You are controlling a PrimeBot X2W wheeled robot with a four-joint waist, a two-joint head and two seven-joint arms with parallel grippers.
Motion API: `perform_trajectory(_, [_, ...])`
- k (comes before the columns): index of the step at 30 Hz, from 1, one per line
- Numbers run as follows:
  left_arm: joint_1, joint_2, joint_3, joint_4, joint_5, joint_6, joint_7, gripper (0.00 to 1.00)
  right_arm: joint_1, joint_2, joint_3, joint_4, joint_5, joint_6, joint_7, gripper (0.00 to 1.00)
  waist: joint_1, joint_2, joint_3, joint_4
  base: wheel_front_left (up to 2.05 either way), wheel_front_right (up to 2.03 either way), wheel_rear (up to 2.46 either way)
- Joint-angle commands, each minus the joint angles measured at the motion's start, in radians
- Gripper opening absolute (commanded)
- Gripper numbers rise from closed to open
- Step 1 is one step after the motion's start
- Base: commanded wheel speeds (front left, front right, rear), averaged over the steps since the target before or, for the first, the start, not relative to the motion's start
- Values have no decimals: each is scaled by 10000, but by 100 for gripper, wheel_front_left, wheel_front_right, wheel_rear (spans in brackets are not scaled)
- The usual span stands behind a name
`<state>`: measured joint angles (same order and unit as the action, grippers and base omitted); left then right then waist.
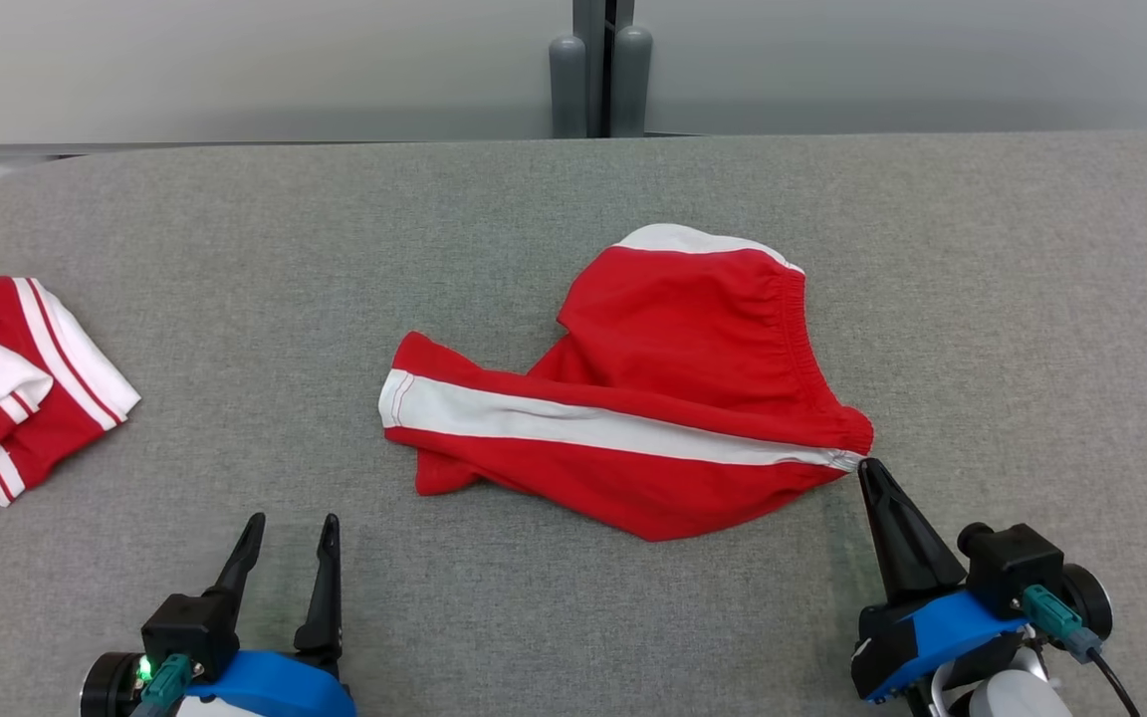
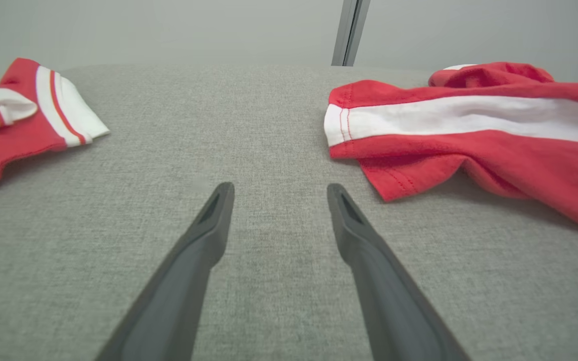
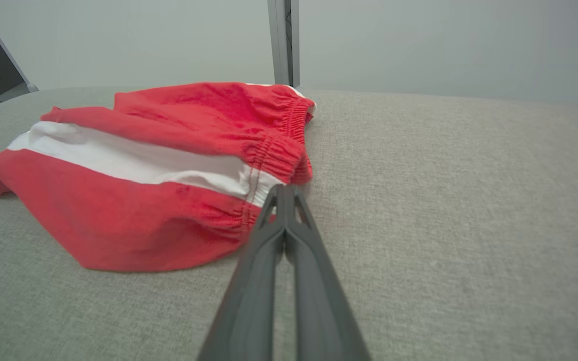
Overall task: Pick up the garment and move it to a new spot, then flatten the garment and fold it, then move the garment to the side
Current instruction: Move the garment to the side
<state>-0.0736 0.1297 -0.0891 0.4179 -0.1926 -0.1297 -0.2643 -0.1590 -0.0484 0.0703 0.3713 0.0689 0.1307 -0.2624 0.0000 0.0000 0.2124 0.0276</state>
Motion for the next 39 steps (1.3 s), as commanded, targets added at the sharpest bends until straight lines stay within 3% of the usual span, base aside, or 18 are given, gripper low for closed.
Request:
perform_trajectory(1, [-120, 41, -66, -64, -27, -18, 0, 100, 81, -40, -10, -39, -125, 1, -37, 0, 0, 0, 18, -34, 0, 0, 0])
perform_trajectory(3, [-156, 75, -85, -73, -52, -18, 0, 100, 34, -40, -14, -40, -131, 1, -37, 5, 0, 0, 46, -65, 0, 0, 0])
perform_trajectory(5, [-182, 99, -115, -79, -77, -18, 0, 100, -13, -40, -24, -28, -146, 1, -37, 41, 0, 0, 67, -76, 0, 0, 0])
perform_trajectory(7, [-186, 109, -144, -80, -97, -18, 0, 100, -36, -40, -33, -7, -128, 1, -37, 49, 0, 0, 75, -63, 0, 0, 0])
perform_trajectory(9, [-186, 130, -151, -89, -82, -18, 0, 100, -20, -40, -38, 17, -114, 1, -37, 67, 0, 0, 74, -39, 0, 0, 0])
perform_trajectory(10, [-189, 137, -111, -115, -73, -18, 0, 100, -6, -40, -44, 29, -105, 1, -37, 90, 0, 0, 69, -27, 0, 0, 0])
perform_trajectory(11, [-187, 138, -62, -156, -47, -18, 0, 100, 8, -40, -57, 38, -91, 1, -37, 100, 0, 0, 62, -15, 0, 0, 0])
perform_trajectory(27, [750, -364, 983, -349, 784, -2, 0, 100, 1072, -40, -767, -324, 159, 1, -37, 100, 0, 0, -1285, -154, 0, 0, 0])
perform_trajectory(39, [1537, -701, 995, -579, 1247, 197, 0, 100, 1590, -39, -725, -128, 275, 1, -37, 100, 0, 0, -2307, -145, 0, 0, 0])
